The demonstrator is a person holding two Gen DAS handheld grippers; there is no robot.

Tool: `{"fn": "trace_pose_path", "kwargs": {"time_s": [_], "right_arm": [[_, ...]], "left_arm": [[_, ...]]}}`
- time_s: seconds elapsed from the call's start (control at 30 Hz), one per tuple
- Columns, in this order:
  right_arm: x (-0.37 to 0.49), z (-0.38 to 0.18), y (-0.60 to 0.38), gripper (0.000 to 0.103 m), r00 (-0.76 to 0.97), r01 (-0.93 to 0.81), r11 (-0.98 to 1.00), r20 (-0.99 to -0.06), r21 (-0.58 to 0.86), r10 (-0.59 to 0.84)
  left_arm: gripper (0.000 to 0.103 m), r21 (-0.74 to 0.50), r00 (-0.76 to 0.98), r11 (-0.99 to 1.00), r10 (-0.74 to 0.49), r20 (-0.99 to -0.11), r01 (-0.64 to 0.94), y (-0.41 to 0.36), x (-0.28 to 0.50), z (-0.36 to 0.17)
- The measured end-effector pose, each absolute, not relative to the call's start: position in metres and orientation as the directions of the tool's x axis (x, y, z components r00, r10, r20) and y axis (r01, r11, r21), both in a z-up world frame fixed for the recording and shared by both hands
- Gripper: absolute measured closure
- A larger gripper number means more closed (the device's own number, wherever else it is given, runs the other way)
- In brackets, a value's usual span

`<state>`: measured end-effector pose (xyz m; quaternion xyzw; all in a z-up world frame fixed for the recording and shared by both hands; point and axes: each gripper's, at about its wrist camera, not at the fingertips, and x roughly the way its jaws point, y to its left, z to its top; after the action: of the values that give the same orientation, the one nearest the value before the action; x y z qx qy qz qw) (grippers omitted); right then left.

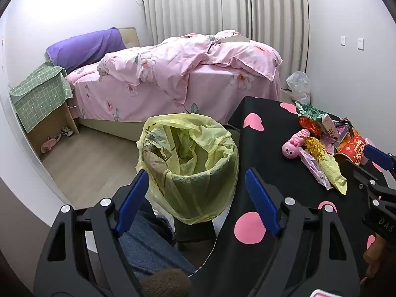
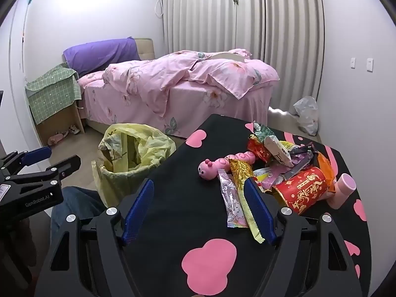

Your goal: Collect trash

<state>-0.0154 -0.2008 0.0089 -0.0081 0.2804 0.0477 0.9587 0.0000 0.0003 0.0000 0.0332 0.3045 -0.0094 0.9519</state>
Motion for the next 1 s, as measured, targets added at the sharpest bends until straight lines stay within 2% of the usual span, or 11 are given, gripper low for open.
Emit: {"fn": "trace_pose_path", "kwargs": {"time_s": [1.0], "right_arm": [[-0.015, 0.009, -0.203, 0.031, 0.835, -0.095, 0.995, -0.541, 0.037, 0.1]], "left_arm": [[0.027, 0.044, 0.828, 0.998, -0.006, -0.56, 0.037, 0.002, -0.005, 0.012]]}}
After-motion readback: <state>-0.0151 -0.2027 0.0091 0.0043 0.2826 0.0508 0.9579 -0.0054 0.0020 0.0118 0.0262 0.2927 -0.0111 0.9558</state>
